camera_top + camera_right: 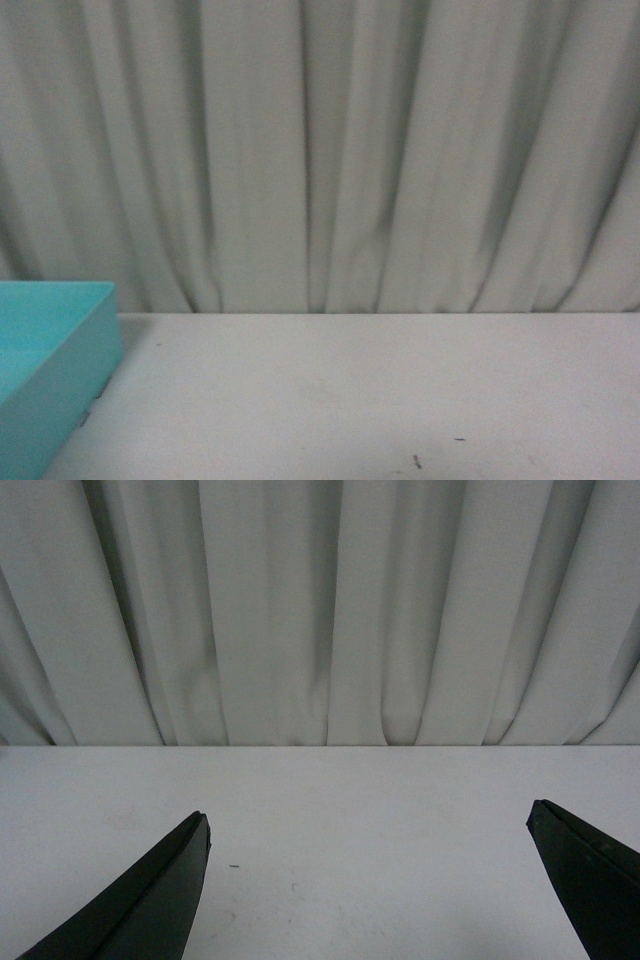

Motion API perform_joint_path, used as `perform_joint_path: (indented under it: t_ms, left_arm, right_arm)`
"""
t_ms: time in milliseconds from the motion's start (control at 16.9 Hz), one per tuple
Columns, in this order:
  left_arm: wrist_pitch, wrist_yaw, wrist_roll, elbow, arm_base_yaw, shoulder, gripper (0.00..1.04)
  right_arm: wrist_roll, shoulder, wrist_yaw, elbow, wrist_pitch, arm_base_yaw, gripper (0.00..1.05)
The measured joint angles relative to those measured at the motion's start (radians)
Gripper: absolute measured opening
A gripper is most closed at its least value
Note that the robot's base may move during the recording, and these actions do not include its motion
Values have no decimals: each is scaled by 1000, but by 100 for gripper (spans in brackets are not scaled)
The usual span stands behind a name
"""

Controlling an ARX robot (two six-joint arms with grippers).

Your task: Wind up and store yellow beetle toy

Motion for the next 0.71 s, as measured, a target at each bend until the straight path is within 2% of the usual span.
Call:
perform_joint_path:
  t_ms: [415,711]
  left_arm:
    - [-232,-10,0,-78,-17,-352,2]
    - [-480,-10,0,-104,-17,-632,2]
  right_arm:
    - [0,0,0,0,0,0,98]
    - [0,0,0,0,0,0,98]
